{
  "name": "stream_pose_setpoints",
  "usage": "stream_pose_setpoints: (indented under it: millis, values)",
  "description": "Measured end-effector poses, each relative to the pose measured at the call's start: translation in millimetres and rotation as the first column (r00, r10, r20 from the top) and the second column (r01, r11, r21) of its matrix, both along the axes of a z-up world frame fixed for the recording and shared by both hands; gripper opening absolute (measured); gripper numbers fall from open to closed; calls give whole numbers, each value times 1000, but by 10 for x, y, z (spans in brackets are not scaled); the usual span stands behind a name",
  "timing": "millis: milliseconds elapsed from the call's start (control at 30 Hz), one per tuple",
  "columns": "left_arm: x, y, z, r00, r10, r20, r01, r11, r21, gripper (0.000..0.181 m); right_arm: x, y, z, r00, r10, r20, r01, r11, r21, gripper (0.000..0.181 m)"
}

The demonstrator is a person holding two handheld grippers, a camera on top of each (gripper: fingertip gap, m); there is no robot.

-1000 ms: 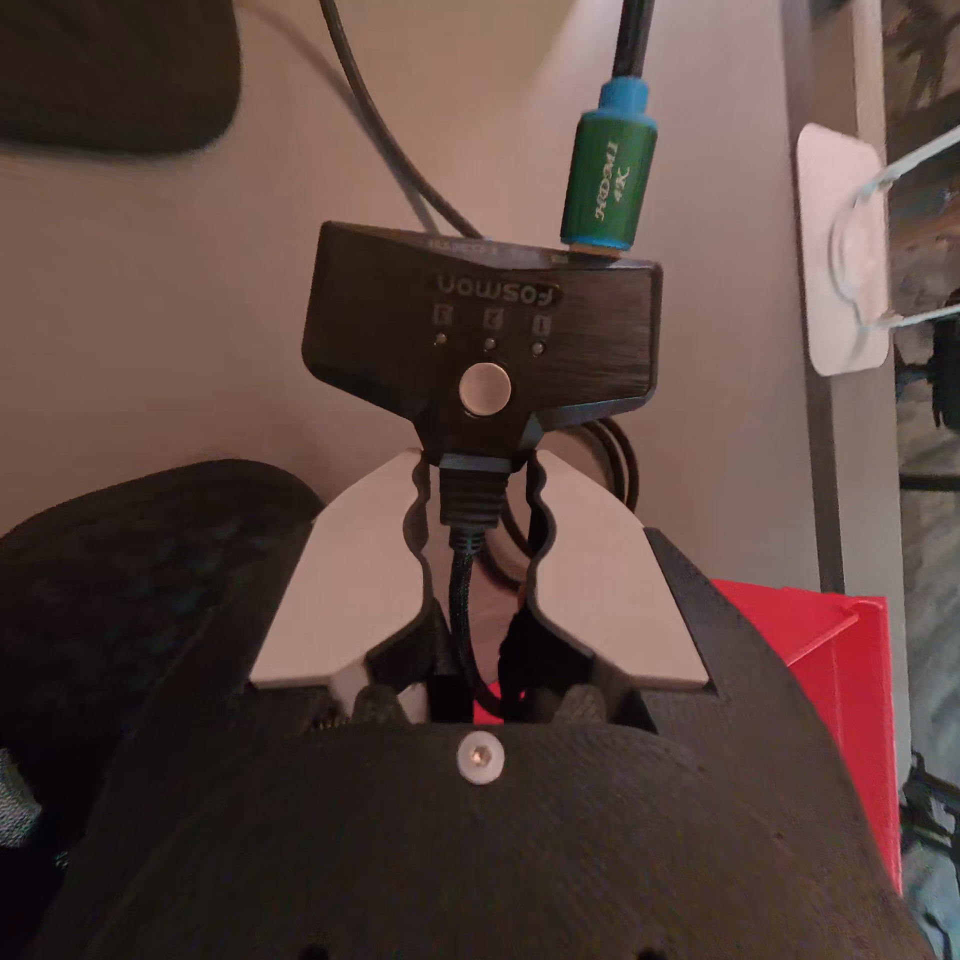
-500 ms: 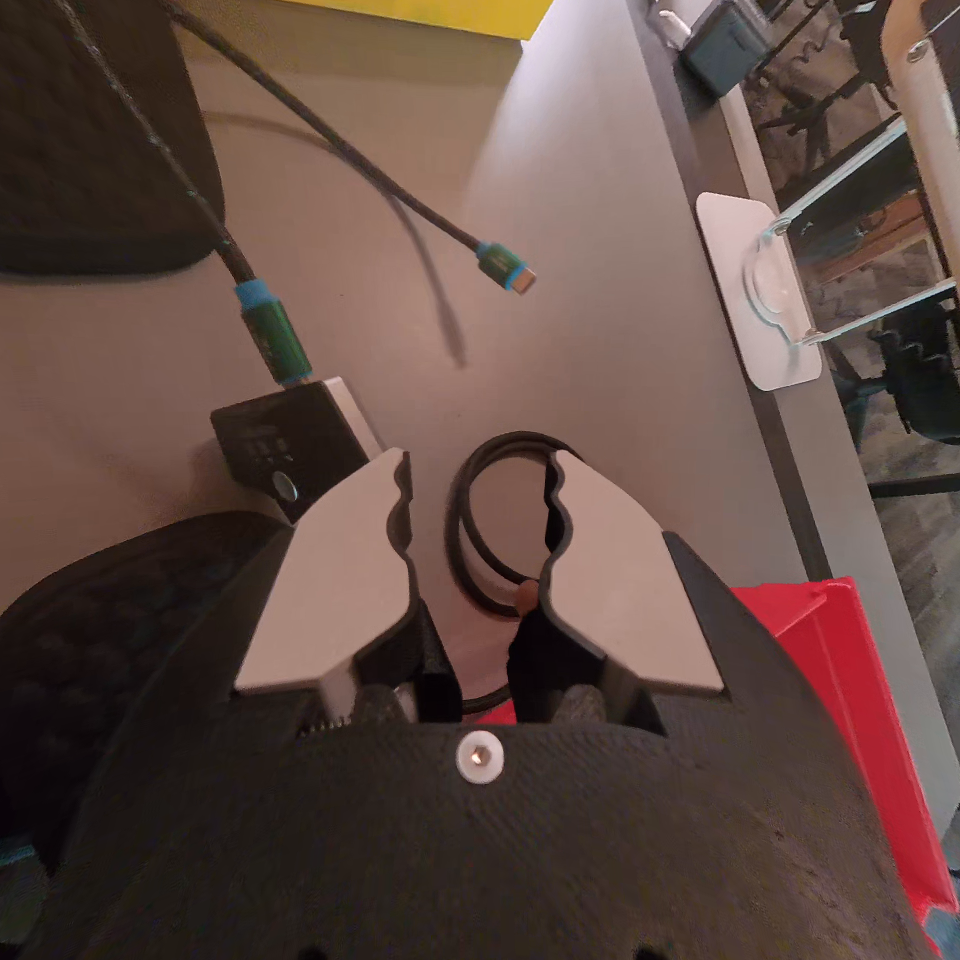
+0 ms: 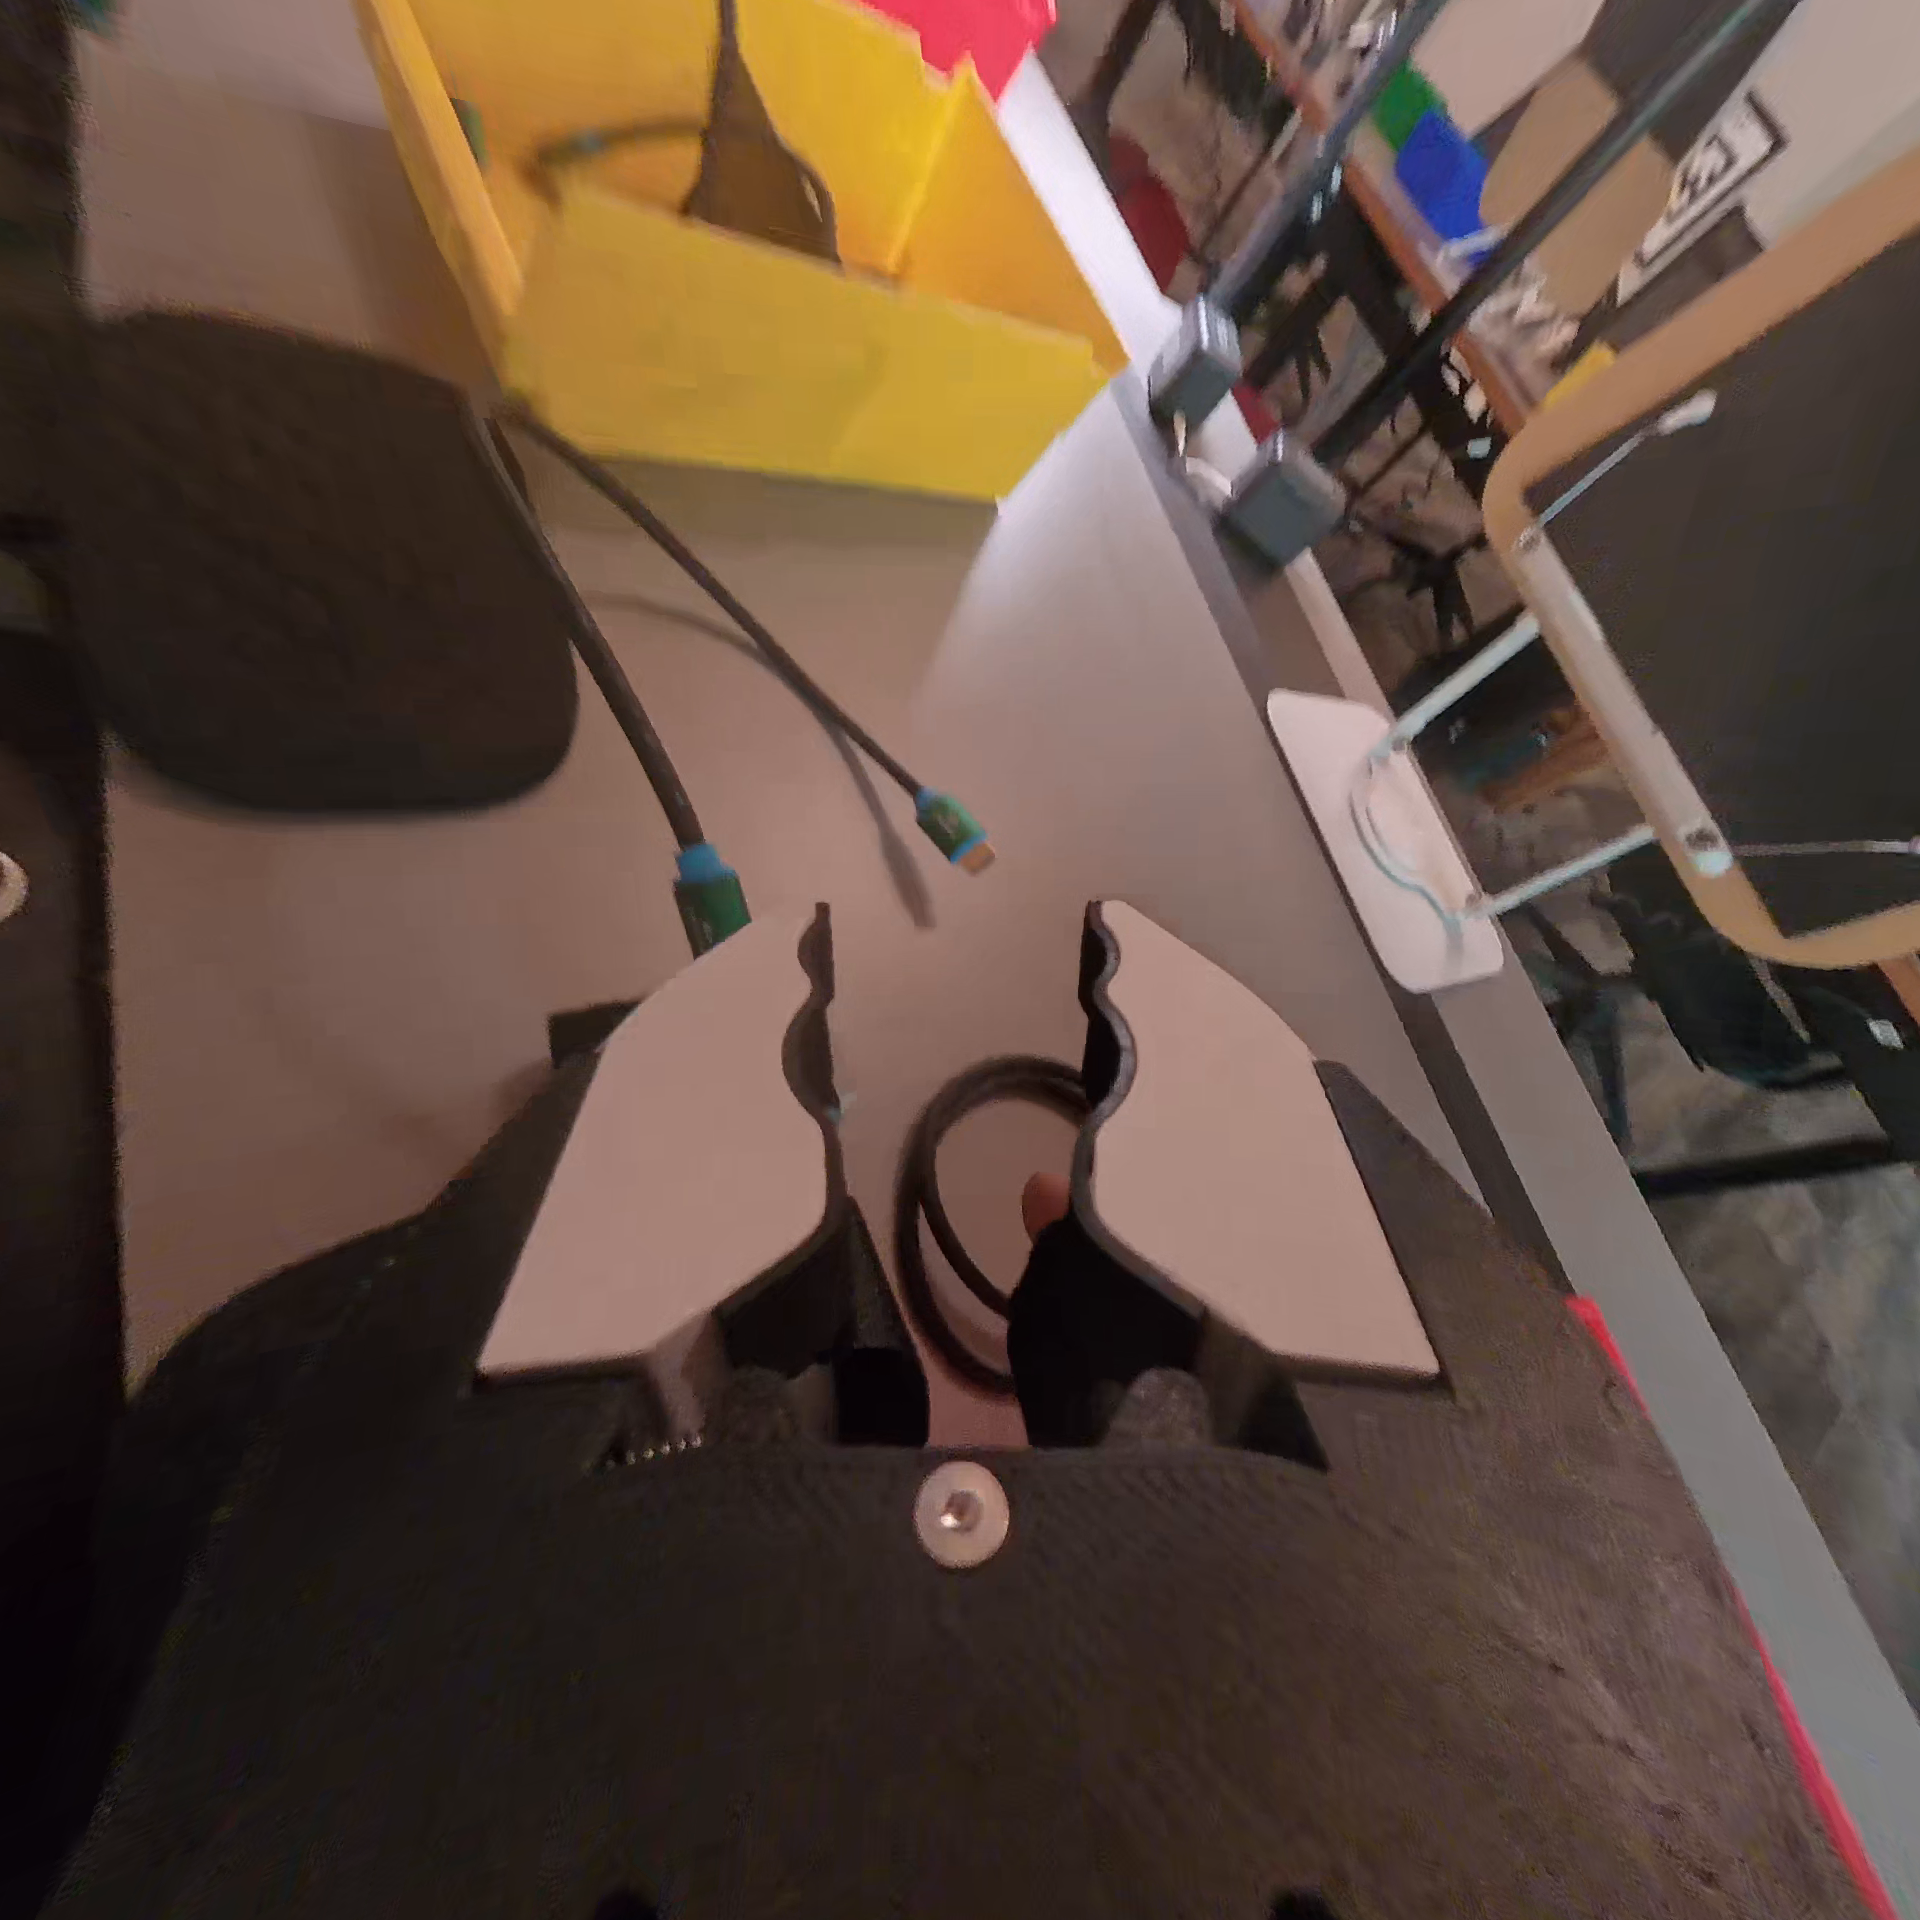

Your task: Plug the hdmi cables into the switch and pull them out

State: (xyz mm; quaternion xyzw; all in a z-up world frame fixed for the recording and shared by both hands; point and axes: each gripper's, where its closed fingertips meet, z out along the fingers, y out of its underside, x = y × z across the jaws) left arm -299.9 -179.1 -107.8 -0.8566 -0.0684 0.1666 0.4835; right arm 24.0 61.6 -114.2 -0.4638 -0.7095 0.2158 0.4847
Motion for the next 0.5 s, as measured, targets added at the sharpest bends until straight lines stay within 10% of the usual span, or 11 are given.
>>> stream_pose_setpoints:
  millis: [33, 267, 500]
  values:
    - [61, 39, 112, 998, -17, -56, 18, 999, 30, 6, -18, -67, 61, 999, 28, -37, -29, 999, -18, 46]
    - [366, 171, 871, 952, 25, -306, 74, 948, 309, 5, -96, -378, 287, 978, 131, -164, -138, 990, -36, 46]
    - [1063, 298, 1601, 885, -132, -446, 423, 626, 655, 5, -195, -672, 471, 930, 210, -302, -242, 967, -74, 49]
